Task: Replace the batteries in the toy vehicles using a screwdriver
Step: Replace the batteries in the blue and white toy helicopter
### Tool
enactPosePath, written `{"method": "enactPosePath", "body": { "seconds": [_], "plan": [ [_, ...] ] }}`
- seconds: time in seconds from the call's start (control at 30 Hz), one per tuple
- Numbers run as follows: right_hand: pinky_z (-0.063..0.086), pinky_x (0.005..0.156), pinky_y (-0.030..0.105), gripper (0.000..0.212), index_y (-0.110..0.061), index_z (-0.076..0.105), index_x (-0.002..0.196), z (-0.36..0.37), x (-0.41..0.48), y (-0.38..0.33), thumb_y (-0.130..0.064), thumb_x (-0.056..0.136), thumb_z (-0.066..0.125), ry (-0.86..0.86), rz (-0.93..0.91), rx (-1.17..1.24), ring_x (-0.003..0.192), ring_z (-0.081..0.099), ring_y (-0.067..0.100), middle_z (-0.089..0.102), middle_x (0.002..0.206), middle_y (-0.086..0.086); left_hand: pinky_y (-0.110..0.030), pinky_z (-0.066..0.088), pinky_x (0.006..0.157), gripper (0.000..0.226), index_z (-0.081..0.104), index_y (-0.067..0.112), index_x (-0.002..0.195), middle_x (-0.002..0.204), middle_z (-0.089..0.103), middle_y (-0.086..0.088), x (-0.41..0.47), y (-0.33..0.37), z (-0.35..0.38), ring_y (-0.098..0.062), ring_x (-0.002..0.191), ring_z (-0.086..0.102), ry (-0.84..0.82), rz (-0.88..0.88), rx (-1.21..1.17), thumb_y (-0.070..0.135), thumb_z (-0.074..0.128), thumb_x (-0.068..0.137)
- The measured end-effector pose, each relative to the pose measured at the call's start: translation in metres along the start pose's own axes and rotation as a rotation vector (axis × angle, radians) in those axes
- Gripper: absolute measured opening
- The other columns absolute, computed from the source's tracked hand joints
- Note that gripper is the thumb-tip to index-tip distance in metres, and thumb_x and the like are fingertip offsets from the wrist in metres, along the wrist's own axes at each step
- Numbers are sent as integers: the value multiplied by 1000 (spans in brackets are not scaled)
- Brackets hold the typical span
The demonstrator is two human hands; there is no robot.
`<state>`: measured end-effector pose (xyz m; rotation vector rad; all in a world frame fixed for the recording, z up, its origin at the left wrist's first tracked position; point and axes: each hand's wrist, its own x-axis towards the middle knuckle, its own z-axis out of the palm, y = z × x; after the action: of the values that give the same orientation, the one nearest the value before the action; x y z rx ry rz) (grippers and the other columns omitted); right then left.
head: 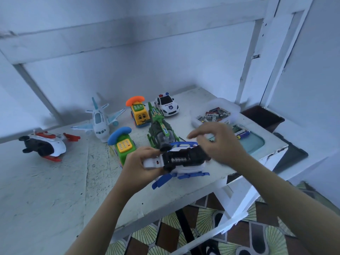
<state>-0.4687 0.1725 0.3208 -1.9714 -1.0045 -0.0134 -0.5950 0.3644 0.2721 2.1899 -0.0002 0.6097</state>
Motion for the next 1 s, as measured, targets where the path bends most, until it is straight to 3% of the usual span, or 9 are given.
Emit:
{"method": "enactPosePath", "body": {
  "seconds": [0.03,0.1,0.2,0.27,0.5,0.63,0.73,0.83,1.0],
  "plan": [
    [42,62,11,24,-24,75,86,-7,6,10,-9,87,56,102,81,-15,56,55,1,66,73,-16,-8,40,61,41,67,42,93,86,66,18,-1,-1,0,-1,74,58,7,-9,-8,50,83,56],
    [46,66,20,20,-19,75,85,-20,16,41,-12,86,56,229,246,-242,63,59,3,70,77,-3,-9,42,61,42,66,43,91,85,66,18,-1,-2,0,-4,73,59,15,-15,-19,50,85,54],
    [43,81,35,21,-15,72,95,-34,19,88,-14,83,54,183,410,-642,91,61,32,69,92,10,-11,43,61,35,67,43,91,86,66,13,1,-3,-1,-10,74,60,11,-24,-6,53,77,59],
    [35,80,34,24,-16,70,100,-37,17,108,-12,82,54,83,460,-838,96,57,32,66,96,9,-11,43,61,33,68,42,90,86,66,13,3,-4,-2,-10,75,60,4,-31,9,53,76,59],
    [32,83,35,26,-19,65,104,-36,6,131,-14,81,56,-8,415,-1046,99,55,29,64,99,3,-9,43,62,44,73,26,93,84,68,11,5,-8,-2,-7,78,60,-21,-38,37,54,75,59],
    [31,87,34,20,-31,69,104,-44,7,132,-27,90,55,-71,344,-1082,104,54,25,65,109,-2,-10,44,63,40,70,32,93,86,68,10,4,-7,-3,-8,79,61,-24,-27,31,54,75,60],
    [31,82,35,10,-24,70,93,-43,5,131,-25,86,62,-31,251,-1002,95,58,27,70,96,0,-11,44,62,40,71,30,93,86,68,10,3,-7,-3,-9,79,61,-27,-35,27,54,75,61],
    [39,76,32,6,-16,68,90,-41,6,116,-18,87,63,57,247,-654,86,60,27,71,88,-1,-11,45,62,42,72,28,93,86,68,10,3,-8,-3,-9,79,61,-23,-47,22,53,75,60],
    [43,69,22,15,-30,64,95,-31,19,70,-16,88,64,154,211,-113,69,57,5,68,70,-16,-13,46,61,36,69,37,91,84,68,13,4,-6,-3,-10,79,61,-14,-42,15,54,75,59]
  ]
}}
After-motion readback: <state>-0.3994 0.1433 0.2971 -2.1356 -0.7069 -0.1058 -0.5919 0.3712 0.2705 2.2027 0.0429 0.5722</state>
